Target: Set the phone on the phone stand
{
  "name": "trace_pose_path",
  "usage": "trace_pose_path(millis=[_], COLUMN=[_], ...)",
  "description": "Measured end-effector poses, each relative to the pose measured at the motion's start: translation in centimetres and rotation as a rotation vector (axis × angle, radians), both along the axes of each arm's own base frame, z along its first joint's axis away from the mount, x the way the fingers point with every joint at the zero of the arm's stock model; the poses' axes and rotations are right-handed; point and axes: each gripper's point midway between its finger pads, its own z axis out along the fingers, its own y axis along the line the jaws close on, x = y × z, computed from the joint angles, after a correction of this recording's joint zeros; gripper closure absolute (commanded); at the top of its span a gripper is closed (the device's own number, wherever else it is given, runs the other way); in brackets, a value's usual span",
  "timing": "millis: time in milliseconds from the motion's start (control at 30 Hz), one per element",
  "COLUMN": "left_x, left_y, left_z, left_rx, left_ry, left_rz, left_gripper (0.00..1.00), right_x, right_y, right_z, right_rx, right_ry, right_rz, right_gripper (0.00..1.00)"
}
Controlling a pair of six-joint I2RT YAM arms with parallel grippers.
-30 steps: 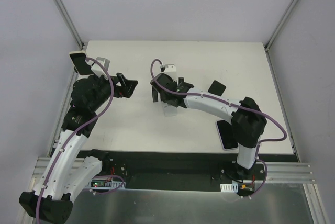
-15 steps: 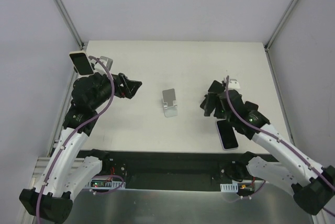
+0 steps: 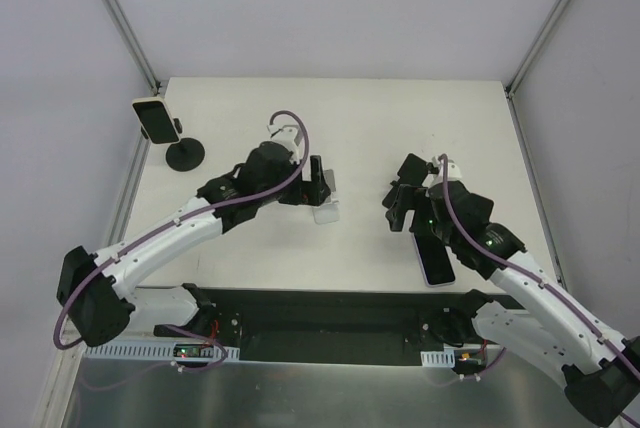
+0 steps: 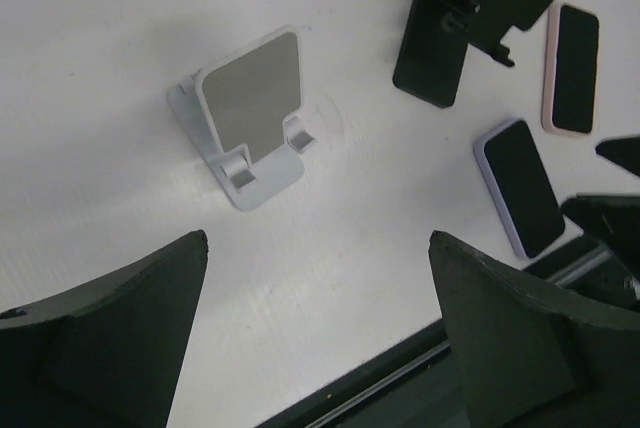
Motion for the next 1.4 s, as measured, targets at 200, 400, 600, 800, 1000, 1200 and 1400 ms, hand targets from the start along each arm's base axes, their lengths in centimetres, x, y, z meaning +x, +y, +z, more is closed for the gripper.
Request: trace_pose_path(millis=[200,400,600,800,1000,1200,1400], left_x=[1.4,3.0,5.1,5.4,5.5,6.3,7.2], left_y=[-2.9,-3.9,-5.1,-4.9,-4.2,-4.1,-3.5], left_z=[-1.0,-2.3,-3.6,-6.5,-8.3,-8.9,-9.2], left_rx=[0.073,0.167,0.243,0.338,0.391,0.41,0.415], left_ry=[0.031,0.02,0.037,0.093,0.139,0.153,0.161], left_rz=[0.202,0.353,0.434,0.489,0.524,0.542,0.565], left_gripper=[0.01,0.01,0.01,0.03,0.14,0.21,0.22], right_x=[-1.1,-2.6,-3.1,-3.6,-4.3,-4.9,-5.1], right_y=[0.2,-1.0,-1.3,-0.8,-1.1,-1.4,-1.6], right_z=[2.2,5.3,5.3,4.7,4.6,4.1,3.7], right_rx=[0.074,0.17,0.172,0.155,0.171,0.179,0.163], right_ry=[-0.055,-0.196,-0.221,-0.206,-0.233,-0.249,-0.236], right_rz=[0.038,0.043,0.06,0.118,0.135,0.142,0.149], right_gripper=[0.04,0.04,0.04,0.04,0.04,0.04,0.04])
